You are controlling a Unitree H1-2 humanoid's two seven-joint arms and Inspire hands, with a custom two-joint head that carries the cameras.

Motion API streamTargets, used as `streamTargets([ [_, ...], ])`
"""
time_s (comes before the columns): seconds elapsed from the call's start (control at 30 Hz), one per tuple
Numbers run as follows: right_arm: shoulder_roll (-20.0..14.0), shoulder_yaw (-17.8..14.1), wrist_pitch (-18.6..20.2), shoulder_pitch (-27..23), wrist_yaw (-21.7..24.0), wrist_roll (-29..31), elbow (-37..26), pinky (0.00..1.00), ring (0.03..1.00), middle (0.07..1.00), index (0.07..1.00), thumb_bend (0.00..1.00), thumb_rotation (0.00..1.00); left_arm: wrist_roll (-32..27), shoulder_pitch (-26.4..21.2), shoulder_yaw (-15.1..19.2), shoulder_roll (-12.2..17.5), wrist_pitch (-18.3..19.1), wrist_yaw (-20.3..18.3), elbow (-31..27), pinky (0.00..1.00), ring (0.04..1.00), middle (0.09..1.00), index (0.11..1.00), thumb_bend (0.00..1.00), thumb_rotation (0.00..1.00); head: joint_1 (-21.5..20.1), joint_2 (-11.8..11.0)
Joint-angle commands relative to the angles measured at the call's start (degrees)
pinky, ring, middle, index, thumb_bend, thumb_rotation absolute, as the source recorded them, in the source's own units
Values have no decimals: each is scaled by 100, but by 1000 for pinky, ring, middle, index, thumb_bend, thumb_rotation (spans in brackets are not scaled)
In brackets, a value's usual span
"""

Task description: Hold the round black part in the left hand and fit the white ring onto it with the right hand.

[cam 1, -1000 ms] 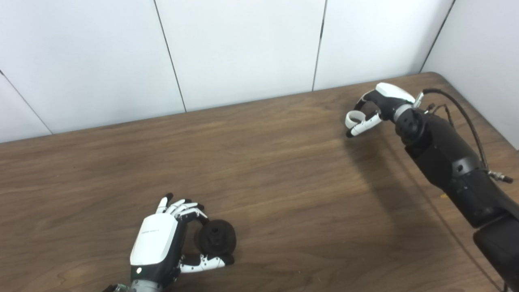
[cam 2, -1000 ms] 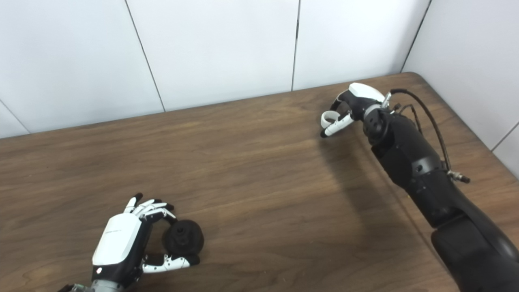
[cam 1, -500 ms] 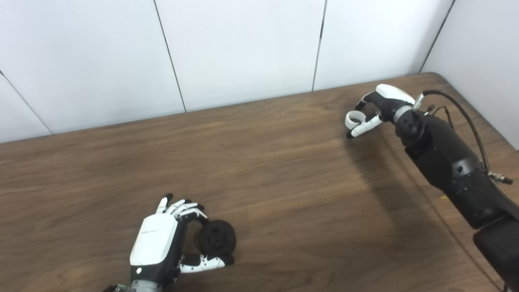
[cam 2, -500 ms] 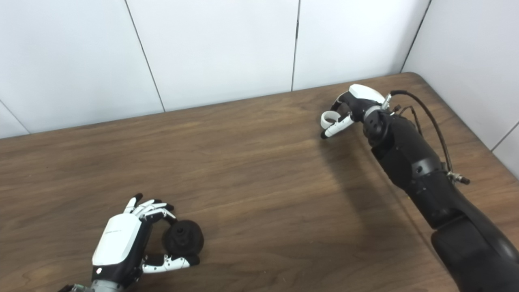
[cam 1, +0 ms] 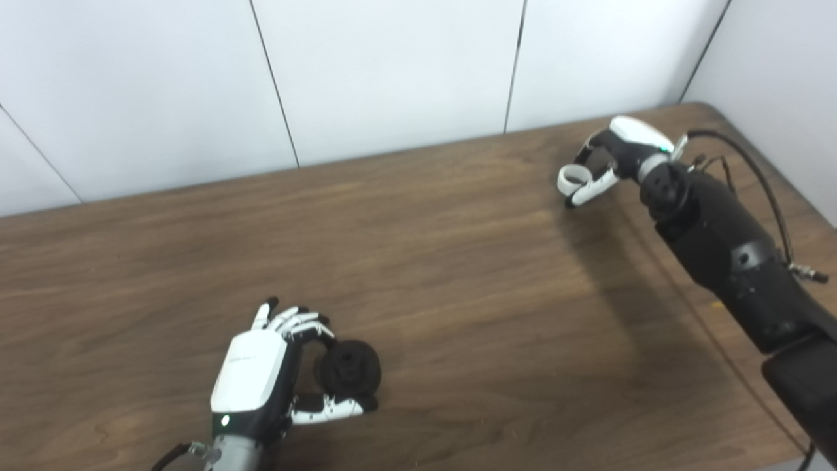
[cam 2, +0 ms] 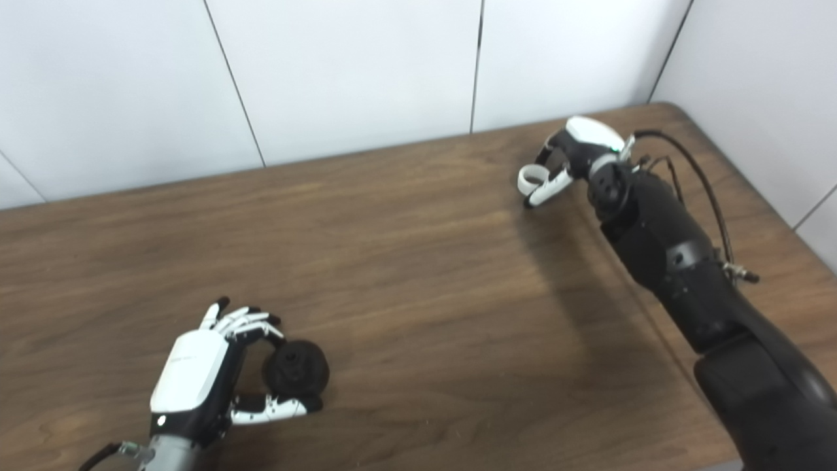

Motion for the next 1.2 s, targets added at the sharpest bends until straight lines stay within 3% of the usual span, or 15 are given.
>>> streamTargets([
  [0.0,-127,-99,-185,-169,-209,-10,-25,1000,973,843,489,519,138,66,98,-25,53,33,-186,-6,993,851,750,482,524,50,5,9],
  [0.6,-117,-95,-403,-62,-429,4,-46,1000,962,819,487,520,135,76,93,-28,37,35,-172,0,993,852,747,482,524,50,25,1],
  [0.93,-201,79,-482,127,65,-134,-1315,1000,962,811,488,520,136,199,91,-85,1,123,-269,-46,996,854,750,482,524,51,318,25],
  [1.17,-29,276,-452,299,505,-326,-2376,1000,955,808,486,522,138,346,91,-156,-79,225,-355,-103,1000,858,754,483,524,51,612,93],
])
